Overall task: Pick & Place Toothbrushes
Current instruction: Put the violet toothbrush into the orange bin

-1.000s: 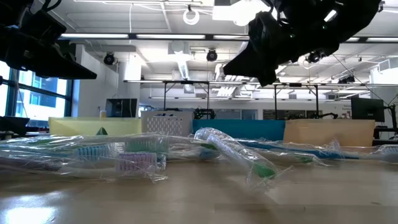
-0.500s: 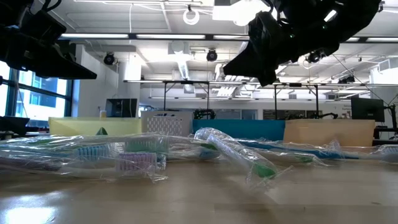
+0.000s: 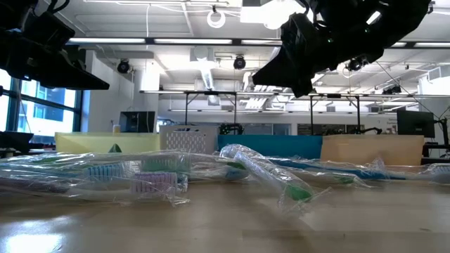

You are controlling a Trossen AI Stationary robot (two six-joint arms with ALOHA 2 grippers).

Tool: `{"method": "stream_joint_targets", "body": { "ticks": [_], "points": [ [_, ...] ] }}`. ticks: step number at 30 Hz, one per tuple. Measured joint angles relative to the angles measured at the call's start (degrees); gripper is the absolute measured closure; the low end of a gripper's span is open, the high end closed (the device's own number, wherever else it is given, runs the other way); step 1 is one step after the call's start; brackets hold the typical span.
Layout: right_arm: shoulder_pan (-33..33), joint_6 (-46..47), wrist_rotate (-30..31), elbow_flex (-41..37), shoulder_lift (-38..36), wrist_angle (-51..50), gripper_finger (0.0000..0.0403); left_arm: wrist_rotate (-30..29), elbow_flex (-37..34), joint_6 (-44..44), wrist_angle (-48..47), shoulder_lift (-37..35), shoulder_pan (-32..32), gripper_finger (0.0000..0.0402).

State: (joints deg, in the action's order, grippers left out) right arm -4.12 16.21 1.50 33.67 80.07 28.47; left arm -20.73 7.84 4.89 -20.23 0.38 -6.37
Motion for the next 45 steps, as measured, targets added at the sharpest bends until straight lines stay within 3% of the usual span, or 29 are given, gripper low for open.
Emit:
{"method": "stream_joint_targets", "body": {
  "ticks": [14, 18, 21, 25, 29, 32, 34, 37, 45],
  "points": [
    [0.0, 0.0, -0.1, 0.0, 0.0, 0.0, 0.0365, -0.3, 0.1, -0.6, -0.5, 0.0, 0.0, 0.0265],
    [0.0, 0.0, 2.7, 0.0, 0.0, 0.3, 0.0365, -0.4, 0.0, -0.7, -0.2, 0.0, 0.0, 0.0265],
    [0.0, 4.7, 5.9, 0.0, 0.0, 0.6, 0.0364, -1.1, 0.0, -2.5, 3.0, 0.0, 0.0, 0.0265],
    [0.3, 12.4, 4.8, 0.0, 0.0, 0.5, 0.0365, -0.7, 0.0, -5.4, 7.7, 0.0, 0.0, 0.0265],
    [0.4, 7.0, 2.5, 0.0, 0.0, 0.5, 0.0364, 2.5, 0.0, -1.9, 8.0, 0.0, 0.0, 0.0265],
    [0.3, 1.1, 4.2, 0.0, 0.0, 0.8, 0.0364, 0.4, 0.0, 4.1, 8.4, 0.0, 0.0, 0.0265],
    [0.3, 2.1, 5.5, 0.0, 0.0, 1.0, 0.0365, -2.5, 0.0, 4.1, 9.6, 0.0, 0.0, 0.0265],
    [0.4, 6.3, 5.2, 0.0, 0.0, 0.8, 0.0364, -2.3, 0.0, 2.4, 10.3, 0.0, 0.0, 0.0265],
    [0.2, 0.6, 6.2, 0.0, 0.0, 1.0, 0.0364, -2.5, 0.0, 4.3, 9.8, 0.0, 0.0, 0.0265]
  ]
}}
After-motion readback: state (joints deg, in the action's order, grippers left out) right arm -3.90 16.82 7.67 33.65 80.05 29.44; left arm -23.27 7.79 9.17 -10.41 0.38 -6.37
